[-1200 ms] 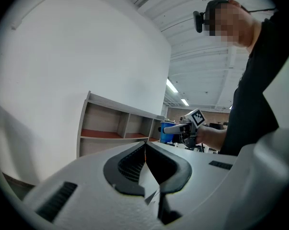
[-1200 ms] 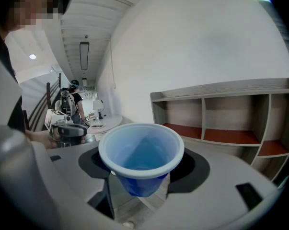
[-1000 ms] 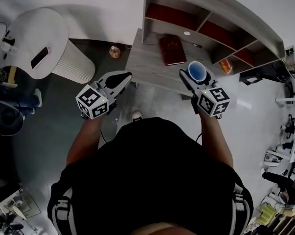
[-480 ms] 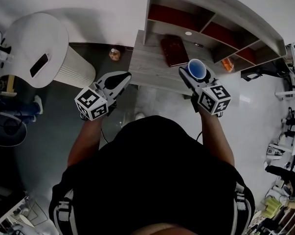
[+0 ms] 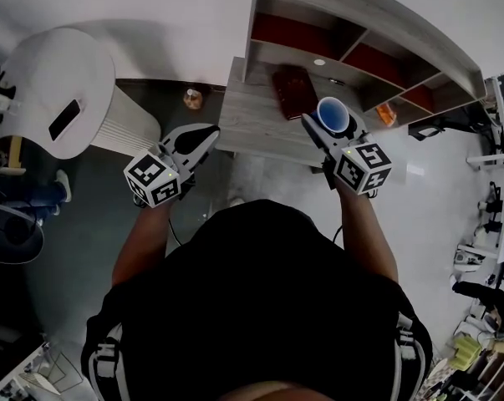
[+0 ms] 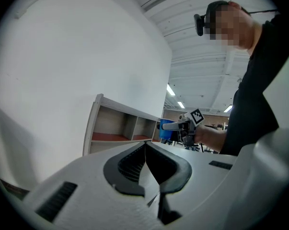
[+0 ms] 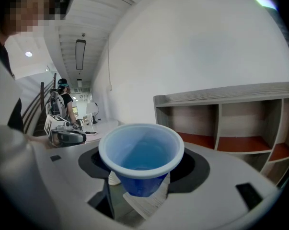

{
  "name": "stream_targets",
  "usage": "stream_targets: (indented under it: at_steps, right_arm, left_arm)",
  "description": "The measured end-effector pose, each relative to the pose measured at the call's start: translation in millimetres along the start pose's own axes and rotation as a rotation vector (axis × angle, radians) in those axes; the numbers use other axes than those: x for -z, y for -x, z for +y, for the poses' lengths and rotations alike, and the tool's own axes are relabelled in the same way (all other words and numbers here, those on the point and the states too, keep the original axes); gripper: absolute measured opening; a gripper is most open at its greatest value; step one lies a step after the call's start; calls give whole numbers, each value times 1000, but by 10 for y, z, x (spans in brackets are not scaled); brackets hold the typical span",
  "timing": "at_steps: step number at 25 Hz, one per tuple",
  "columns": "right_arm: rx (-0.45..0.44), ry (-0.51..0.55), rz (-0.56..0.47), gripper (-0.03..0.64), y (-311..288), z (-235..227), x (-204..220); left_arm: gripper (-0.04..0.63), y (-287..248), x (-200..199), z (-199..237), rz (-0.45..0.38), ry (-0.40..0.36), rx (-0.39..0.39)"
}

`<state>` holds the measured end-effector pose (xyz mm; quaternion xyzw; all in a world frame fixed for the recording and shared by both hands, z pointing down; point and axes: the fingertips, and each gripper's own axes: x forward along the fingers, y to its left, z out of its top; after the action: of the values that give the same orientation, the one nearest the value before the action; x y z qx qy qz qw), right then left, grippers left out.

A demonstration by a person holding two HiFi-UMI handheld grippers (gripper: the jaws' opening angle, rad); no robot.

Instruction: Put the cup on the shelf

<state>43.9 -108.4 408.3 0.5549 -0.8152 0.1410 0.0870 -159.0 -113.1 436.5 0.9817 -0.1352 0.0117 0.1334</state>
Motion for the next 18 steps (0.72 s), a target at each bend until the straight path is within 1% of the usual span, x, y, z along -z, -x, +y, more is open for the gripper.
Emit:
stream_targets:
  at_steps: [5, 9, 14, 18]
  right_arm:
    - [-4, 1, -13, 308, 12, -115, -39]
    - [-17, 2, -16, 308, 14, -304, -54]
    - [-58, 8, -24, 308, 0, -552, -102]
    - [-83, 14, -16, 308, -48, -798, -143]
  left_arm:
    - [18, -113, -27, -8, 10, -12, -3]
    - [18, -260, -56, -31, 19, -22, -20]
    - [18, -427, -112, -116, 39, -45, -57]
    - [18, -602, -174, -122, 31, -43, -95]
